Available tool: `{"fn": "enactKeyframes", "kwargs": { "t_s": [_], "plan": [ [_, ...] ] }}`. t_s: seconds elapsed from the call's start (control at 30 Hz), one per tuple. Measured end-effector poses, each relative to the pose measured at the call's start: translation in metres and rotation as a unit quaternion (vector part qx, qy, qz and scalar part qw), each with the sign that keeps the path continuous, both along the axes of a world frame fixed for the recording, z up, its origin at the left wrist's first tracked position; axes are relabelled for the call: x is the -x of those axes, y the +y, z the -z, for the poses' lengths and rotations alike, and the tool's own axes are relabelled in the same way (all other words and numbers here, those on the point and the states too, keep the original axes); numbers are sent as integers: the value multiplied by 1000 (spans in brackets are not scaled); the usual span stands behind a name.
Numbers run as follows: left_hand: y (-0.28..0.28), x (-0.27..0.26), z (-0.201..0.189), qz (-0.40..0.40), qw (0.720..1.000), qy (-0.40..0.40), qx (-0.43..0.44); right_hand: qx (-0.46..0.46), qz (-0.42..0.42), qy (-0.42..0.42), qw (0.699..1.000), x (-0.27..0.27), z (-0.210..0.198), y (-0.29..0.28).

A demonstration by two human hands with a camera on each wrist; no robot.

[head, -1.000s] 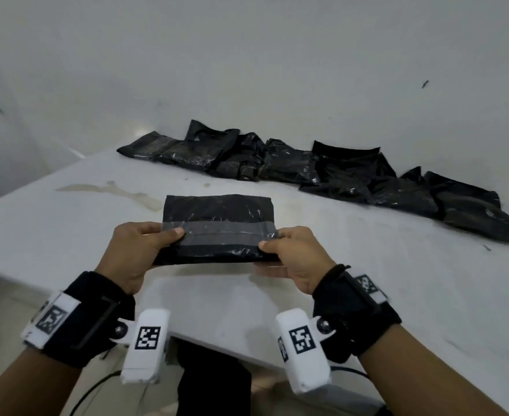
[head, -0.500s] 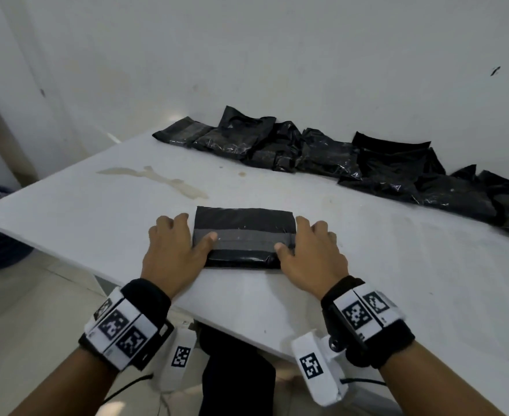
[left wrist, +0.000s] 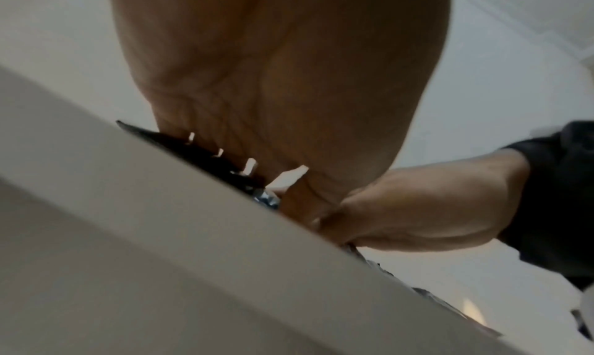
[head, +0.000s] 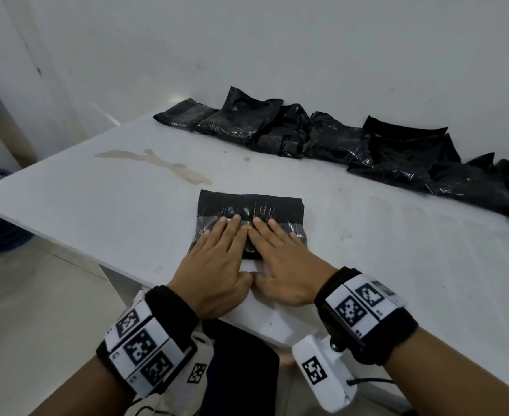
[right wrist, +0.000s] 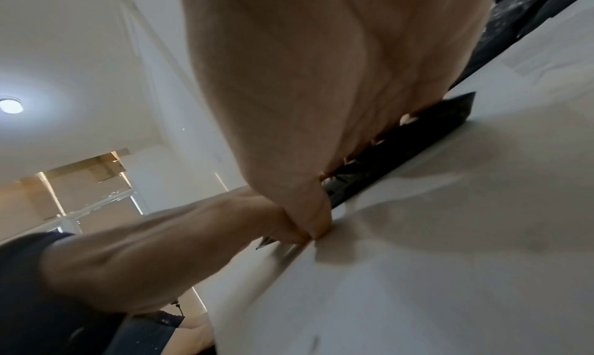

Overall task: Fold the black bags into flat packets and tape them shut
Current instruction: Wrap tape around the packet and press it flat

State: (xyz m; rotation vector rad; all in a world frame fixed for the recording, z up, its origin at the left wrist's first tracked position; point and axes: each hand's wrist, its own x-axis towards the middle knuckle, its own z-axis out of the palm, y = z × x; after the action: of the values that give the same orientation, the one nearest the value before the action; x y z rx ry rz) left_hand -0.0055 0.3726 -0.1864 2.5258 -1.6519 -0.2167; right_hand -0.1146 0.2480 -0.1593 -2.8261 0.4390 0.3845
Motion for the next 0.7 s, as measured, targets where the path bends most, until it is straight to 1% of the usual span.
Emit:
{"fn": "enactKeyframes", "kwargs": {
  "t_s": [0.1,0.27,0.37,0.6,0.7],
  "plan": [
    [2,-3,-2,-19,999,48,8,-18,14,-5,1000,3,0,-4],
    [3,-1,2,-42,995,83,43,-8,41,7,999,8,4,-4],
    [4,-2,2,-64,991,105,58,-18,55,1,998,9,6,-5],
    [6,0,5,-88,983,125,98,-57,56,-17,997,15,7,-11],
    [5,1,9,-94,984,99,115,-60,58,-23,996,14,8,-13]
  ]
}}
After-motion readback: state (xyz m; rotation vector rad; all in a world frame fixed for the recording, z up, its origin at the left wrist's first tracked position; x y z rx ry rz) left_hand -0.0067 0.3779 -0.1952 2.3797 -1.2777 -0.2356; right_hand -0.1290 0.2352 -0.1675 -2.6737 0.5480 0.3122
